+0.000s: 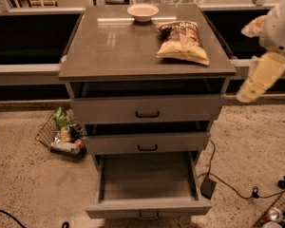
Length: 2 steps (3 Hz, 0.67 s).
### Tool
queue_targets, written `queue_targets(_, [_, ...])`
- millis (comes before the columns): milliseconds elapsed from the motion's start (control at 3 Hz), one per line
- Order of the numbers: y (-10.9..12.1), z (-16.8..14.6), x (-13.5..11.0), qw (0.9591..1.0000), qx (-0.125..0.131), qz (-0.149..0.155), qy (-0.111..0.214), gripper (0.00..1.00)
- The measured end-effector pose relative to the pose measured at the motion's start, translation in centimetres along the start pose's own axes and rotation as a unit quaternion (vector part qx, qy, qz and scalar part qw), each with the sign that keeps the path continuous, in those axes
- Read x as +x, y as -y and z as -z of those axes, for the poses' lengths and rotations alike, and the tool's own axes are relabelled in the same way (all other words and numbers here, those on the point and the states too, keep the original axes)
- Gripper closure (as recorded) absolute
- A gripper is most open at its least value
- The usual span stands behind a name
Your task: Place brown chip bag into bottom drawer
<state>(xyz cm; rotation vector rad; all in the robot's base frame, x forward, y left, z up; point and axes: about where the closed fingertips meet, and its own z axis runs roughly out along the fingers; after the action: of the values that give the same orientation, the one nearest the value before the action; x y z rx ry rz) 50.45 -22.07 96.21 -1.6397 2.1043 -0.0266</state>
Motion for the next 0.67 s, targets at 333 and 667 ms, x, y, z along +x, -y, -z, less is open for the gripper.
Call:
queue_targets(333, [6.84,-6.06,-1.65,0.9945,0.025,0.009,0.101,0.00])
queue_targets(667, [6.84,-6.06,-1.65,0.9945,0.025,0.009,0.101,0.00])
